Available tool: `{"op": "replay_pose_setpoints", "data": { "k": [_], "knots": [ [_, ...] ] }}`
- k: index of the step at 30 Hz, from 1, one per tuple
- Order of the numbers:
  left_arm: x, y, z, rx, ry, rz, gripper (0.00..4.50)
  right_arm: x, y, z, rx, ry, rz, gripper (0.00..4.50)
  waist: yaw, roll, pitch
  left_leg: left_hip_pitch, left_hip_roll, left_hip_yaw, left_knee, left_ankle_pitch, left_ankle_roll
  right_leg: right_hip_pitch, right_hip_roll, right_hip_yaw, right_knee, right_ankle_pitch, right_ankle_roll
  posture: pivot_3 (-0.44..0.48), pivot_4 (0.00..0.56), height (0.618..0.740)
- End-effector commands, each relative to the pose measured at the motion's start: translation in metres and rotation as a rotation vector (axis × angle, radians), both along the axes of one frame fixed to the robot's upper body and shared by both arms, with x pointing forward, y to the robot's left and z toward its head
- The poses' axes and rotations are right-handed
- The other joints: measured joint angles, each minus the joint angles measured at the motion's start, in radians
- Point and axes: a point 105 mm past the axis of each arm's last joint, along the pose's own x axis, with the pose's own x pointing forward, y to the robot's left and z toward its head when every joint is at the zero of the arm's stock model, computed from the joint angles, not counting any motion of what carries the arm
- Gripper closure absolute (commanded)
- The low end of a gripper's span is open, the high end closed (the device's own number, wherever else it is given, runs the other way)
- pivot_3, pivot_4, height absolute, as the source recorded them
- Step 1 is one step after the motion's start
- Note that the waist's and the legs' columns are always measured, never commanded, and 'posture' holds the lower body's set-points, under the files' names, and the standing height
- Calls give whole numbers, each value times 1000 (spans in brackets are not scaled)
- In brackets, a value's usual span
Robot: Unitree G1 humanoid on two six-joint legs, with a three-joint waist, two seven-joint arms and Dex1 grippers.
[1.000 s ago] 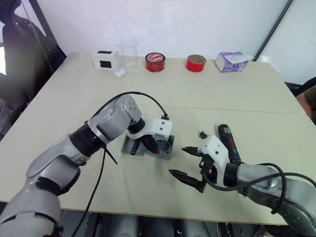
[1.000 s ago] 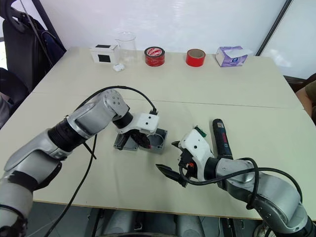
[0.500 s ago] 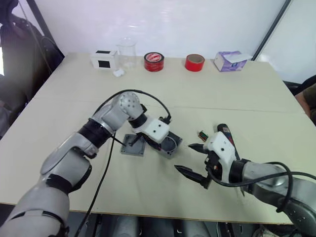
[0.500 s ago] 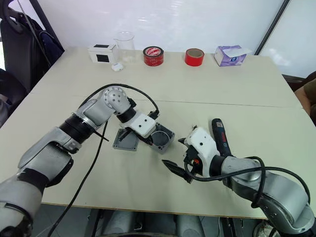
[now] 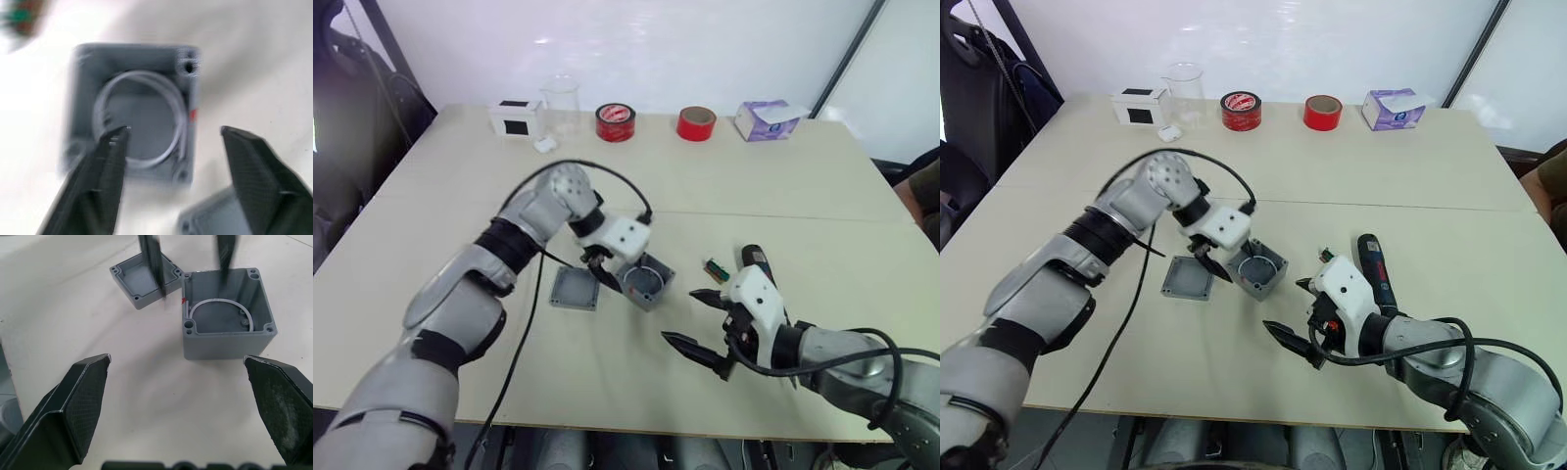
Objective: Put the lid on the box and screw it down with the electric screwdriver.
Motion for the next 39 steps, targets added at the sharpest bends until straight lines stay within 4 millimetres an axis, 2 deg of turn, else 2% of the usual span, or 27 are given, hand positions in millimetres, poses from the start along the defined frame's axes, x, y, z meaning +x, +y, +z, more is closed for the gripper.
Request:
{"op": "replay_pose_setpoints", "data": {
  "k": [1, 4, 6, 9, 12, 16, 18, 21, 25, 34, 39],
  "knots": [
    [6, 5, 32, -121, -107, 93, 1574, 0, 5, 12, 15, -52, 43, 0, 1, 0, 0, 0, 0, 0, 0, 0, 0, 0, 0, 0, 0, 1, 1, 0, 150, 740],
    [4, 25, 51, -217, -43, 207, 1574, 5, 9, 23, 55, -79, 73, 0, -3, 0, 0, 0, 0, 0, 0, 0, 0, 0, 0, 0, 0, 1, 2, 0, 150, 740],
    [9, 41, 62, -296, 2, 362, 1574, 5, 12, 29, 77, -92, 94, 0, -4, 0, 0, 1, 0, 0, 0, 0, 0, 0, 0, 0, 1, 1, 2, 0, 150, 740],
    [6, 69, 75, -401, 105, 588, 1574, 3, 18, 37, 112, -105, 135, 0, -7, 0, 0, 1, 0, 0, 0, 0, 0, 0, 1, 0, 2, 1, 3, 0, 150, 740],
    [-5, 93, 71, -389, 179, 791, 1574, 2, 24, 45, 152, -109, 171, 0, -13, 0, 0, 1, 0, -1, 0, 0, 0, 0, 0, 0, 4, 0, 5, 0, 150, 740],
    [-14, 118, 49, -260, 290, 1142, 1574, 6, 25, 50, 175, -108, 180, 0, -6, -1, 1, 2, -1, -1, 0, 0, 0, 0, -1, 0, 9, -1, 7, 0, 150, 740],
    [-24, 121, 39, -194, 381, 1249, 1574, 4, 29, 50, 170, -107, 203, 0, -6, -1, 1, 3, -1, -1, 0, 0, 0, 0, -1, 0, 10, -1, 7, 0, 150, 740],
    [-30, 123, 25, -147, 416, 1296, 1574, 1, 35, 49, 156, -108, 244, 0, -3, 0, 1, 3, -1, -1, 0, 0, 0, -1, -1, 0, 10, -2, 7, 0, 150, 740],
    [-30, 129, -10, -66, 447, 1374, 1574, -2, 39, 44, 174, -90, 266, 0, -4, 0, 1, 3, -1, -1, 0, 0, 0, -1, -1, 0, 11, -2, 7, 0, 150, 740],
    [-22, 126, -35, -33, 580, 1473, 1574, -2, 44, 31, 186, -71, 230, 0, 1, -1, 1, 3, -1, -1, 0, 0, -1, -1, -2, 0, 11, -2, 7, 0, 150, 740],
    [-24, 120, -49, -6, 642, 1502, 1574, 1, 44, 32, 224, -69, 193, 0, 0, -1, 1, 3, -1, -1, 0, 0, -1, -2, -2, 0, 11, -1, 7, 0, 150, 740]
  ]
}}
